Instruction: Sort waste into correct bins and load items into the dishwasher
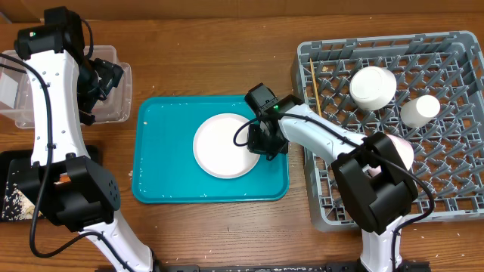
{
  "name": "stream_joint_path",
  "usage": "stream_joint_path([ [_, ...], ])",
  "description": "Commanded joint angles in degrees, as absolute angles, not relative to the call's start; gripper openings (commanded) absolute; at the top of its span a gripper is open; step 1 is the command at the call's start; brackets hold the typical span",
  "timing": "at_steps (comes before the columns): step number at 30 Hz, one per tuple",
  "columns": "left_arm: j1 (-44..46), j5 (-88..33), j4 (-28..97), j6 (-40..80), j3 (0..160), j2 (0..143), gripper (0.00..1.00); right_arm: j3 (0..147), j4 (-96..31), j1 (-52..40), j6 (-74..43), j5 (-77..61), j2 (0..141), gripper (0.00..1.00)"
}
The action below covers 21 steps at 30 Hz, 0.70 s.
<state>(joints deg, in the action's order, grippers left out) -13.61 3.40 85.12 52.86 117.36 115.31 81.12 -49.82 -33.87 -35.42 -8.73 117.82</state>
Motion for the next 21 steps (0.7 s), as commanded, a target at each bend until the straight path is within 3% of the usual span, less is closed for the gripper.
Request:
stream_joint_path([
  [1,-13.47,3.40,85.19,54.04,117.05,113.60,1.00,84.20,-52.05,-33.34,-36.07,-7.53,119.24,0.04],
  [13,-13.47,3.40,85.19,54.04,117.05,113.60,1.00,97.82,-66.76,-30.15,-29.41,-6.83,113.34,0.04],
  [21,-13.47,3.40,85.19,54.04,117.05,113.60,1.00,104.38,-76.55,-20.67,-28.01,8.47,101.60,0.04],
])
